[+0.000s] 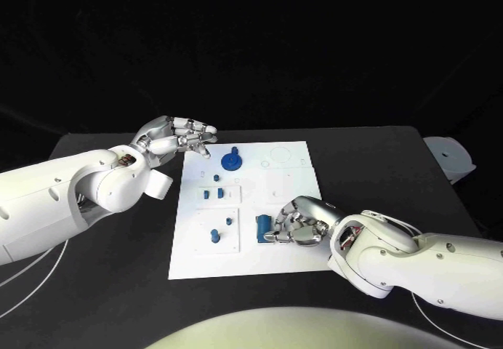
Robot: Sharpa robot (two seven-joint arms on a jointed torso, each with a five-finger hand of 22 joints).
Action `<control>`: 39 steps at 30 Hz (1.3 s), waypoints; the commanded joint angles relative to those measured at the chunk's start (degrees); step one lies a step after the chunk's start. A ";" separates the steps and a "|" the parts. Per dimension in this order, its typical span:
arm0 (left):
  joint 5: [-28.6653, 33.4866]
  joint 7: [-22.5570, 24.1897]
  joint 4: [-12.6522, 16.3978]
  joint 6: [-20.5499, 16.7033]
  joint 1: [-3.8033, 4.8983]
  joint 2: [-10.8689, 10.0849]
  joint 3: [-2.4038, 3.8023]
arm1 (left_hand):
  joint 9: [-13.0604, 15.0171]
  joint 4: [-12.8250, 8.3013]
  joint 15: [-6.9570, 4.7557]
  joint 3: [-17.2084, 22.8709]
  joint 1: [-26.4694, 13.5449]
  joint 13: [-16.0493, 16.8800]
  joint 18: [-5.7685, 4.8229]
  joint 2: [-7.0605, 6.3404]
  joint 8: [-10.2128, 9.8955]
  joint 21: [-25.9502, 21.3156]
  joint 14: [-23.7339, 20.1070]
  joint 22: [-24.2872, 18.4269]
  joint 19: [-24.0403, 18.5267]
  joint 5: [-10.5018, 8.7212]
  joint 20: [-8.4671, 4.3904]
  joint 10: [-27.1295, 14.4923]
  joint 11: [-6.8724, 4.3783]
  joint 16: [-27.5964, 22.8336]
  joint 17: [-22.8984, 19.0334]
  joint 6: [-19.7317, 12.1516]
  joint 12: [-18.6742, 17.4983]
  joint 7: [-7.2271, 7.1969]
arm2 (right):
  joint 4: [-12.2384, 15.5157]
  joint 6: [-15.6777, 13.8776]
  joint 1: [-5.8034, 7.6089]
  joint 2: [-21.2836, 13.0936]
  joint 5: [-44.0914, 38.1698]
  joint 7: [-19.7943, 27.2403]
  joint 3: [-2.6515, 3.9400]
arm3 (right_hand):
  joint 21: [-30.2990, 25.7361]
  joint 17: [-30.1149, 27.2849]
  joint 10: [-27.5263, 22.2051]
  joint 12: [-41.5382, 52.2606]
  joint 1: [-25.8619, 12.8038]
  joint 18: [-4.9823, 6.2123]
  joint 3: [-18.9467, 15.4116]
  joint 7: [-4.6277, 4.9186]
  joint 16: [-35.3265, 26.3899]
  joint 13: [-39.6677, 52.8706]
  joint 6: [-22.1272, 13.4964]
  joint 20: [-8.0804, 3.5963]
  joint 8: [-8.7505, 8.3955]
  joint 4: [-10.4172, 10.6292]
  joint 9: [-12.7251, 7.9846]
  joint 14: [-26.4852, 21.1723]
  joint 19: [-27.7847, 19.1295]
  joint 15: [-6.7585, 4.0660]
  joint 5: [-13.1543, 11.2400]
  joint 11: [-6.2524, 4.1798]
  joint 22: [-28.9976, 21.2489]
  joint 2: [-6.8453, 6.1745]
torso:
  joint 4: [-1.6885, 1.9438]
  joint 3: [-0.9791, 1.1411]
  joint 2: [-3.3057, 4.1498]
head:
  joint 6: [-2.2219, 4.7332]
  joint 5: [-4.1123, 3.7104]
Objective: Assemble the parts on the task board
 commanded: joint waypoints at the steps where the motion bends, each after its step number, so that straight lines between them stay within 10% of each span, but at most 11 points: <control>1: -0.05 0.25 0.10 0.91 0.02 0.13 0.04 | -0.07 0.03 0.00 0.09 0.31 0.09 0.24 0.00 -0.23 0.10 -0.36 0.06 0.16 0.34 0.05 -0.42 0.03 0.05 0.01 -0.39 0.17 0.14 | -0.29 0.61 0.00 0.34 -1.51 -0.27 0.00 | 0.31 9.69 0.31 0.31 0.26 -0.81 -0.11 -0.20 0.36 5.62 0.41 -0.31 0.21 0.12 -0.07 4.90 5.99 -0.50 0.38 -0.17 15.07 0.57 | 0.04 -0.01 0.03 | -0.08 -0.01; 39: 0.31 0.42 0.05 0.55 0.01 -0.10 0.01 | -0.07 0.01 -0.05 0.12 0.35 0.11 0.27 0.04 -0.20 0.15 -0.24 0.10 0.22 0.36 0.02 -0.36 -0.01 0.15 0.04 -0.34 0.24 0.09 | -0.54 1.01 0.07 0.46 -1.75 -0.74 0.03 | 0.31 10.55 0.95 1.42 7.30 -0.81 0.65 -0.69 0.72 6.53 1.59 -0.75 0.59 0.16 -0.79 5.06 5.99 -0.91 -3.85 -0.63 15.07 0.39 | -0.01 0.04 0.01 | -0.56 0.36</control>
